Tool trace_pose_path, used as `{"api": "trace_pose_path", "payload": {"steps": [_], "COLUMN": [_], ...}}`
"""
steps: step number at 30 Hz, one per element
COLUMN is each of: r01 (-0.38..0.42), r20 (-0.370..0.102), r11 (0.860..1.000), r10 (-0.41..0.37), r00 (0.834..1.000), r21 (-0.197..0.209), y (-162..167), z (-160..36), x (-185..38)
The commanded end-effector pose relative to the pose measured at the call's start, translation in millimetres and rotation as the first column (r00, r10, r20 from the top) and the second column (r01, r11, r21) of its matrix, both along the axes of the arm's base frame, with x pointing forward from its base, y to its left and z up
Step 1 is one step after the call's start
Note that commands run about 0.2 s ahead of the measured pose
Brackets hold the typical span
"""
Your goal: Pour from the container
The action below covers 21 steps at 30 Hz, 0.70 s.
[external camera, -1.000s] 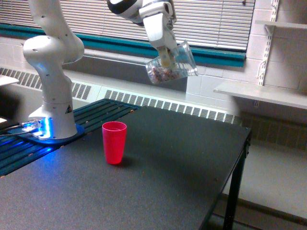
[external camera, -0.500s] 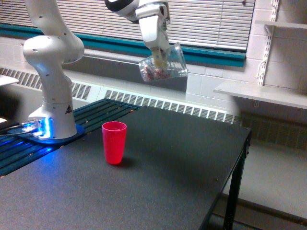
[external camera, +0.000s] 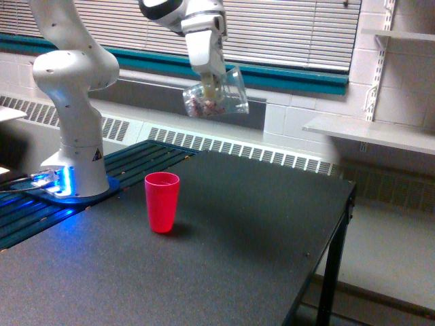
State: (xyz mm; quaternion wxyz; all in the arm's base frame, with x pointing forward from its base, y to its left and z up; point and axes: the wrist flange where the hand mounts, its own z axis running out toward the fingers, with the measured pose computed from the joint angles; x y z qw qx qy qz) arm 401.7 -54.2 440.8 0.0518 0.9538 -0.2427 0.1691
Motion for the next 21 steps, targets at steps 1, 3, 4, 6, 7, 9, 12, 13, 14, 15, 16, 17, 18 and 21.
{"api": "trace_pose_path", "payload": {"steps": [1,3,4,6,7,9,12,13,14,15,16,17,18,21], "r01": [0.011,0.014,0.018,0.025,0.026,0.028,0.025,0.027,0.031,0.034,0.035,0.035,0.037,0.04], "r20": [-0.028,-0.037,-0.042,-0.052,-0.055,-0.065,-0.081,-0.085,-0.09,-0.094,-0.1,-0.106,-0.115,-0.13], "r11": [1.0,1.0,1.0,1.0,1.0,1.0,1.0,1.0,0.999,0.999,0.999,0.999,0.999,0.999], "r10": [-0.011,-0.014,-0.018,-0.024,-0.025,-0.027,-0.024,-0.026,-0.03,-0.033,-0.033,-0.034,-0.035,-0.037], "r00": [1.0,0.999,0.999,0.998,0.998,0.998,0.996,0.996,0.995,0.995,0.994,0.994,0.993,0.991], "r21": [0.001,0.003,0.007,0.01,0.013,0.01,0.008,0.009,0.008,0.009,0.012,0.013,0.011,0.018], "y": [7,8,9,11,11,12,11,12,13,14,14,15,15,17], "z": [-7.7,-9.3,-10.3,-12.1,-13.0,-14.3,-14.8,-15.6,-16.5,-17.0,-17.7,-18.2,-18.3,-19.2], "x": [-22,-29,-33,-40,-43,-49,-57,-60,-63,-65,-68,-70,-73,-80]}}
